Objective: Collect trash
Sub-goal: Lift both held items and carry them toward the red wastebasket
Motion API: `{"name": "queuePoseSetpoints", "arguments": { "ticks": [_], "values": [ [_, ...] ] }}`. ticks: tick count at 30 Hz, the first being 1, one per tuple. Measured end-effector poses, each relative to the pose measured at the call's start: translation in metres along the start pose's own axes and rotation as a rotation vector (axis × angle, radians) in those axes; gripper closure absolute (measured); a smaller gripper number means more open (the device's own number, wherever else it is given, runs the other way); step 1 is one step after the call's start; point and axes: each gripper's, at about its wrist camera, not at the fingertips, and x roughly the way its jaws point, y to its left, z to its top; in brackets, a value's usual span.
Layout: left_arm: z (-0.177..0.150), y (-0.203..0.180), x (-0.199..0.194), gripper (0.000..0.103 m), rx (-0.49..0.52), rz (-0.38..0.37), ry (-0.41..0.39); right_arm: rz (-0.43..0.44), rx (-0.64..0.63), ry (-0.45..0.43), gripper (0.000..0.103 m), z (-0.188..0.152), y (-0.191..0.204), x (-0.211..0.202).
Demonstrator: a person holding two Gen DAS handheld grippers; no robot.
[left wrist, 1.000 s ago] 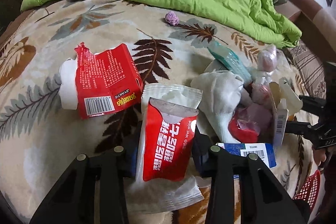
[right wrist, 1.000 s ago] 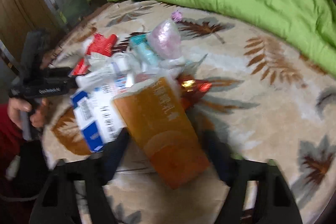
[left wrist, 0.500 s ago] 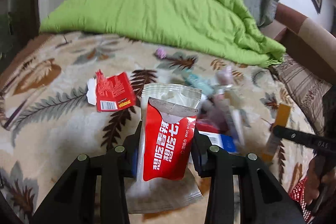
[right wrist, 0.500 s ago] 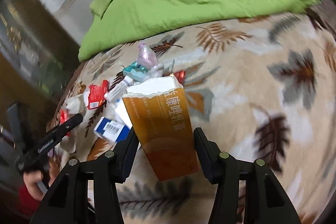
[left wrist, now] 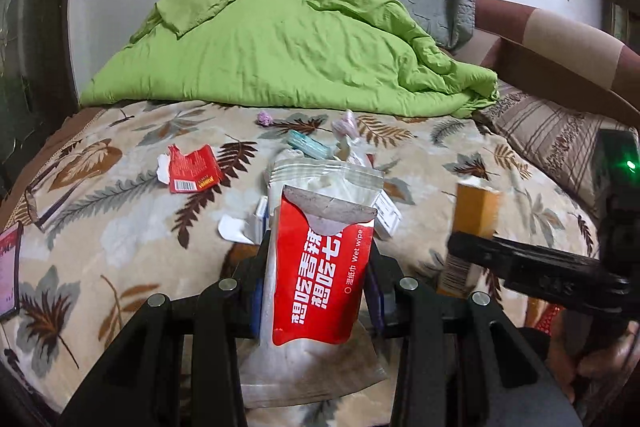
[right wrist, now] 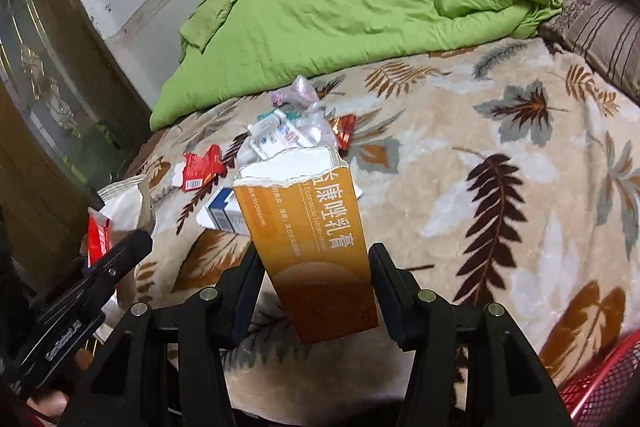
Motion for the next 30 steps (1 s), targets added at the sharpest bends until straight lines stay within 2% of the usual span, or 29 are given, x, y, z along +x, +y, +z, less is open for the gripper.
{"name": "queuePoseSetpoints", "arguments": {
  "ticks": [6, 16, 30],
  "values": [
    [-0.005, -0.012, -0.017, 0.065, 0.013, 0.015, -0.01, -0.016, -0.034, -0.043, 0.046, -0.003, 0.004, -0.007],
    [-0.006, -0.016, -0.046, 0.065, -0.01, 0.032, -0.02, -0.006, -0.005, -0.079, 0.046, -0.015, 0.001, -0.026],
    [0.003, -0.018, -0.05, 0.065, -0.035, -0.023, -0.033, 0.07, 0.057, -0.095, 0.046, -0.008, 0.004, -0.071]
  ]
}}
